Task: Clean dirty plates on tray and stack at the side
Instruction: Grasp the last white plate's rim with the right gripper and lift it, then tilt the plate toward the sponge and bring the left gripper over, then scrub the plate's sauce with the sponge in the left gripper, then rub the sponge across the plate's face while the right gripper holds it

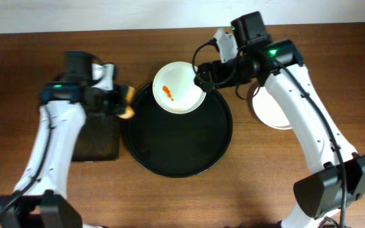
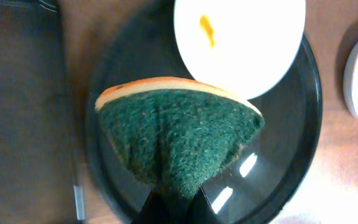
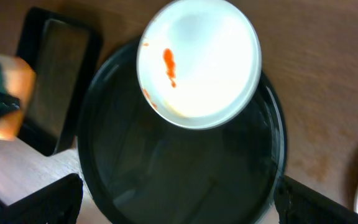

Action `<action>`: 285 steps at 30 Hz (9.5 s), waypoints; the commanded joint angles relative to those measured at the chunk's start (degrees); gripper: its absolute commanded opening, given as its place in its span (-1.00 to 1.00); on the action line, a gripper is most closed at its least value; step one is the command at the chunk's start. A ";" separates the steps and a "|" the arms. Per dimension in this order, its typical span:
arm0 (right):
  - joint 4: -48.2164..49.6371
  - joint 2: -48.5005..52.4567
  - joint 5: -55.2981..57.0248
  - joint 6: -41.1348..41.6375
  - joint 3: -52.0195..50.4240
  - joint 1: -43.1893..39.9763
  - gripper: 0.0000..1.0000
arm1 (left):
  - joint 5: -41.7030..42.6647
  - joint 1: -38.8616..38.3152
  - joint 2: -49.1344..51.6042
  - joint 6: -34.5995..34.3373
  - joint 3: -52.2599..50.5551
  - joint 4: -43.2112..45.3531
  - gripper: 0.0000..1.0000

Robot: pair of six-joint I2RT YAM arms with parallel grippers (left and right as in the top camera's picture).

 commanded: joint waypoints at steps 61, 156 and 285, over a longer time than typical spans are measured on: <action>41.53 16.70 4.15 -17.18 -11.67 -0.42 0.93 | -16.52 -12.46 0.02 -5.97 -3.08 -2.49 -1.00; 18.71 4.00 -18.43 -8.09 -34.80 -8.79 -0.39 | -9.22 -20.55 19.82 -7.69 -4.00 18.18 -1.00; 26.08 13.60 17.79 14.67 -30.27 -2.45 -0.92 | -30.64 -29.33 36.98 -18.82 40.35 -17.03 -1.00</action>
